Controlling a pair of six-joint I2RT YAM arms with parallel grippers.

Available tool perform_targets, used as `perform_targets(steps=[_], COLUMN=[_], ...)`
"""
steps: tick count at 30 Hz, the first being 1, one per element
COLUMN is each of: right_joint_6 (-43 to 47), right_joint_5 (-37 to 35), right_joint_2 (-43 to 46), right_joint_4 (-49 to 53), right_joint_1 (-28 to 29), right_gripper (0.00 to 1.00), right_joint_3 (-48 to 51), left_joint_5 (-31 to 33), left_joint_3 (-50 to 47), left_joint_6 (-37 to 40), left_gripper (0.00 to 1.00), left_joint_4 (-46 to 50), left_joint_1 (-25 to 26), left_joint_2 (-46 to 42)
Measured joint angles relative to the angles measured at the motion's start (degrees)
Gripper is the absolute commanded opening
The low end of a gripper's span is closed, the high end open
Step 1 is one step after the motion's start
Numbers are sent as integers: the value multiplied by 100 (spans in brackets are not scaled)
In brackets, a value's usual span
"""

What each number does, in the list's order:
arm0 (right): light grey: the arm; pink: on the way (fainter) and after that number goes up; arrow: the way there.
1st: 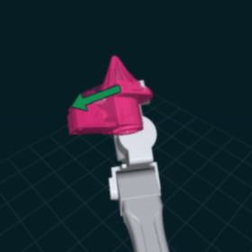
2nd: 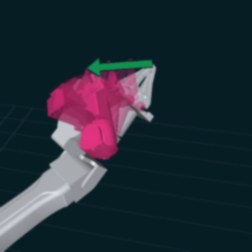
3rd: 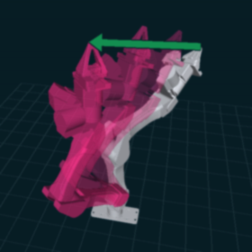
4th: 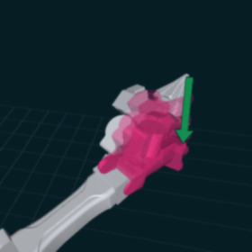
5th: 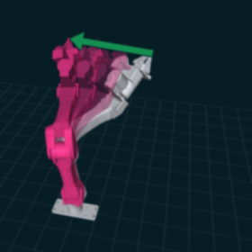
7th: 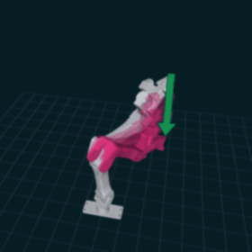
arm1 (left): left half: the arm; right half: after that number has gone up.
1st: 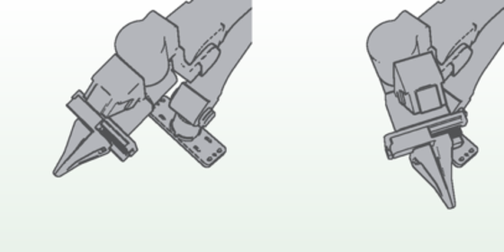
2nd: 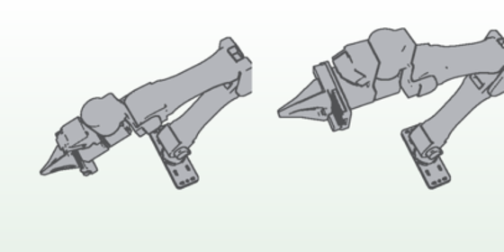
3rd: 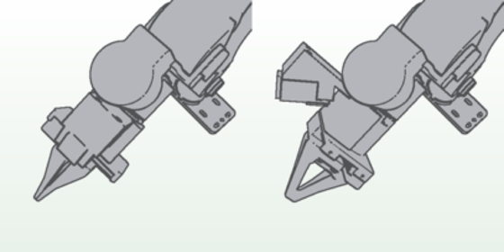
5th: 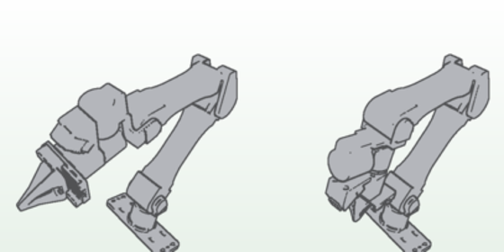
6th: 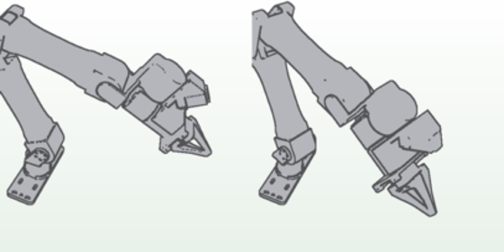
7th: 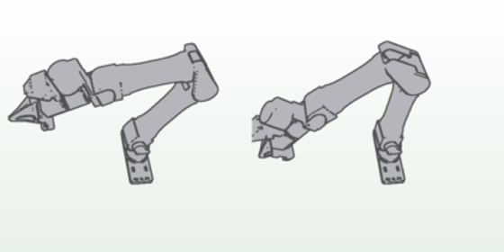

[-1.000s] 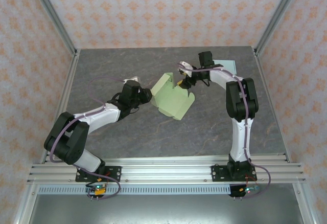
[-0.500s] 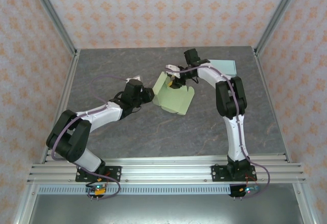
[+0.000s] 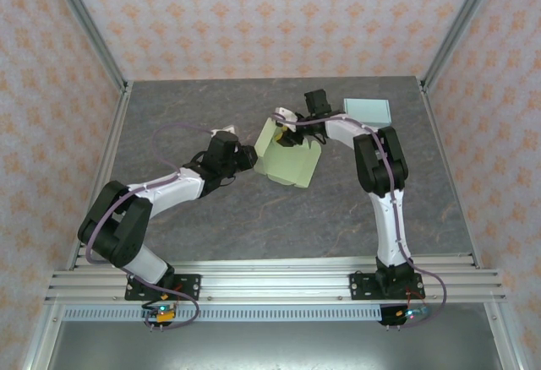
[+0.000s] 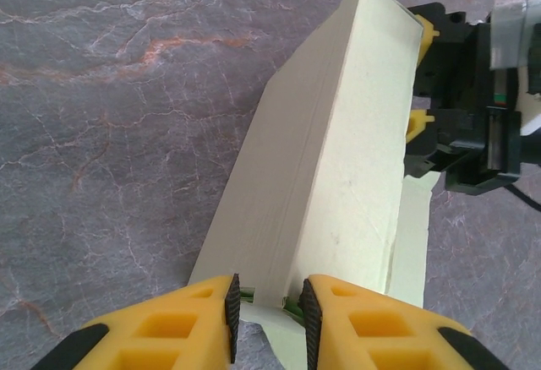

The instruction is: Fold the paper box

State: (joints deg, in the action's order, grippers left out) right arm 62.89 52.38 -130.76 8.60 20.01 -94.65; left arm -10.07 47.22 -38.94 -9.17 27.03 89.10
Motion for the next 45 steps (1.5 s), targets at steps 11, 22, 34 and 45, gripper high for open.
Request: perform_targets(steps=[11,22,34,45], right_joint_6=[-2006,-3781,-3679,-2490], right_joint_5=[-619,-2479,-2848,-1292], right_joint_2=[0,103,553,686], right_joint_4=[-2848,-5104,-5418,-4019], right_joint_1=[153,310,396,597], right_gripper=[0,0,0,2], right_joint_3=[992,2225,2841,2632], left_joint_5=[-13,4,-153,-772], left_joint_3=[46,66,798,1637], left_joint_6=[2,289,527,1021], left_gripper=[28,38,54,51], left_joint_4=[-4,431,1145,754], left_joint_1=[15,26,-581,-824], left_joint_2=[59,61,-570,511])
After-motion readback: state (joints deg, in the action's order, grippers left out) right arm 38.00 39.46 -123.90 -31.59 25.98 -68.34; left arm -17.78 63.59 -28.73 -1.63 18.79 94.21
